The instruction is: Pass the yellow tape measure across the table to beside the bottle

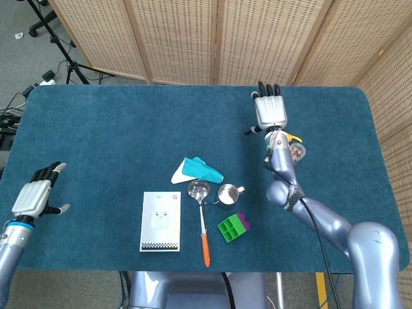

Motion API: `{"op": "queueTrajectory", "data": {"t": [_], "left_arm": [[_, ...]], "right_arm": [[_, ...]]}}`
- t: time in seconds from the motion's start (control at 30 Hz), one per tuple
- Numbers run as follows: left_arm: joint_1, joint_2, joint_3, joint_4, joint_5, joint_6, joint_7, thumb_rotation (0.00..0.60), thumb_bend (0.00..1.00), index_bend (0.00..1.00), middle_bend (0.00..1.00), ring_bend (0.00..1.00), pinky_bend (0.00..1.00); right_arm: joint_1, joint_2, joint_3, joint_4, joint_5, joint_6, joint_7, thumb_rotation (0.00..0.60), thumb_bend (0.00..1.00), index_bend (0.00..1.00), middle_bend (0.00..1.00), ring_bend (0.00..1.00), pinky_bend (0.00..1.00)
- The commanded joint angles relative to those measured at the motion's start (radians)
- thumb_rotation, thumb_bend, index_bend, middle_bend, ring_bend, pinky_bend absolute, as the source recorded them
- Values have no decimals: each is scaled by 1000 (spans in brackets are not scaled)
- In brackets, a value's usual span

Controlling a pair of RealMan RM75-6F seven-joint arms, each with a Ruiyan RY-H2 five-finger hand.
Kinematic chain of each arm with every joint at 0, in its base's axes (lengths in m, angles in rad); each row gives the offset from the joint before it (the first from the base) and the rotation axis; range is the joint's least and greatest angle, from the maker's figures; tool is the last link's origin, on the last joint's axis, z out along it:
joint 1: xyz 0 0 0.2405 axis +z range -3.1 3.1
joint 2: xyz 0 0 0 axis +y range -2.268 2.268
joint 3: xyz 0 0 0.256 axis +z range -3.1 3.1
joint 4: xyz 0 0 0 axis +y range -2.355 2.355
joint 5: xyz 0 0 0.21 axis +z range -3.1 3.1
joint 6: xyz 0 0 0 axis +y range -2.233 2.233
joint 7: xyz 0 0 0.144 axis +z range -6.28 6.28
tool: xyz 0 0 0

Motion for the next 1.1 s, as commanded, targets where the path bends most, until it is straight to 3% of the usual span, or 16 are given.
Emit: {"op": "queueTrajectory", "data": {"t": [0.03,0.17,0.27,0.6,0.9,1.0,1.1], "left_arm": [[3,-3,-1,-3,0,10,13,600,202,20,0,0,0],[8,-9,0,-11,9,40,46,600,201,19,0,0,0],[13,-15,0,-16,9,59,69,600,201,20,0,0,0],[36,-15,8,-59,24,138,165,600,199,19,0,0,0],[106,23,45,-142,64,245,208,600,192,20,0,0,0],[125,39,58,-163,76,269,220,600,188,18,0,0,0],[148,61,73,-186,93,293,224,600,183,2,0,0,0]], "right_arm": [[-162,141,-75,-257,-195,189,157,600,155,201,0,0,0],[-308,220,-157,-432,-358,373,254,600,152,202,0,0,0],[-382,256,-209,-497,-450,458,314,600,145,201,0,0,0],[-610,300,-370,-586,-649,694,461,600,134,201,0,0,0],[-750,321,-478,-601,-763,797,537,600,132,202,0,0,0],[-775,331,-499,-607,-778,795,533,600,132,199,0,0,0],[-796,355,-526,-621,-771,757,538,600,131,134,0,0,0]]}}
